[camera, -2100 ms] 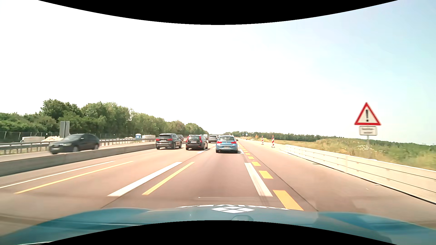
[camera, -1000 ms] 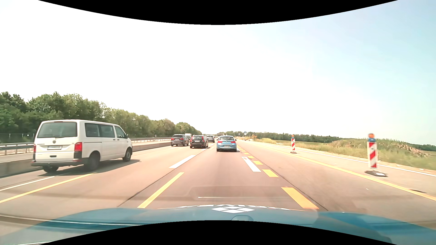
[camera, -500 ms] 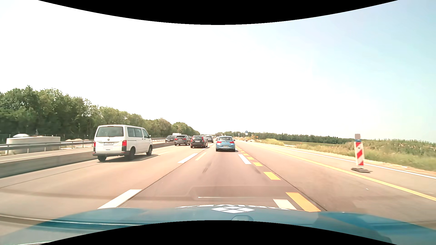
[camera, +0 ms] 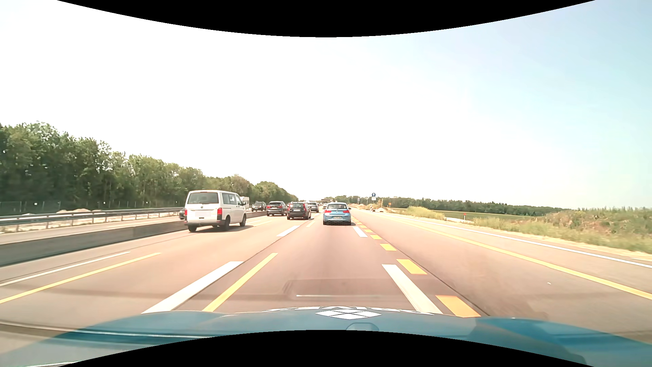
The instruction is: Follow the waypoints while adhering to traffic rules and regulations
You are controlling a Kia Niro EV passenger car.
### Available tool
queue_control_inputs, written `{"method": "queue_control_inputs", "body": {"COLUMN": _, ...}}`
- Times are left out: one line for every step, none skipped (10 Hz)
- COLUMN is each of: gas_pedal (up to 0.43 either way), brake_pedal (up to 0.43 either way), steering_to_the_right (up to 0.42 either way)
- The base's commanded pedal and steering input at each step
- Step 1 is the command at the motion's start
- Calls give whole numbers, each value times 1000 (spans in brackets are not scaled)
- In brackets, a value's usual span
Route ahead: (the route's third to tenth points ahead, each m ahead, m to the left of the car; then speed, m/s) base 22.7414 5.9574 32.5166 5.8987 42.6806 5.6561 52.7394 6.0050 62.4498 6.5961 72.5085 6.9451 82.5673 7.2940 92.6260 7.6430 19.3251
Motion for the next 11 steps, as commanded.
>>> {"method": "queue_control_inputs", "body": {"gas_pedal": 197, "brake_pedal": 0, "steering_to_the_right": -1}}
{"method": "queue_control_inputs", "body": {"gas_pedal": 197, "brake_pedal": 0, "steering_to_the_right": -1}}
{"method": "queue_control_inputs", "body": {"gas_pedal": 197, "brake_pedal": 0, "steering_to_the_right": -2}}
{"method": "queue_control_inputs", "body": {"gas_pedal": 209, "brake_pedal": 0, "steering_to_the_right": -1}}
{"method": "queue_control_inputs", "body": {"gas_pedal": 209, "brake_pedal": 0, "steering_to_the_right": -2}}
{"method": "queue_control_inputs", "body": {"gas_pedal": 209, "brake_pedal": 0, "steering_to_the_right": -2}}
{"method": "queue_control_inputs", "body": {"gas_pedal": 209, "brake_pedal": 0, "steering_to_the_right": -2}}
{"method": "queue_control_inputs", "body": {"gas_pedal": 209, "brake_pedal": 0, "steering_to_the_right": -2}}
{"method": "queue_control_inputs", "body": {"gas_pedal": 220, "brake_pedal": 0, "steering_to_the_right": -2}}
{"method": "queue_control_inputs", "body": {"gas_pedal": 220, "brake_pedal": 0, "steering_to_the_right": -2}}
{"method": "queue_control_inputs", "body": {"gas_pedal": 220, "brake_pedal": 0, "steering_to_the_right": -1}}
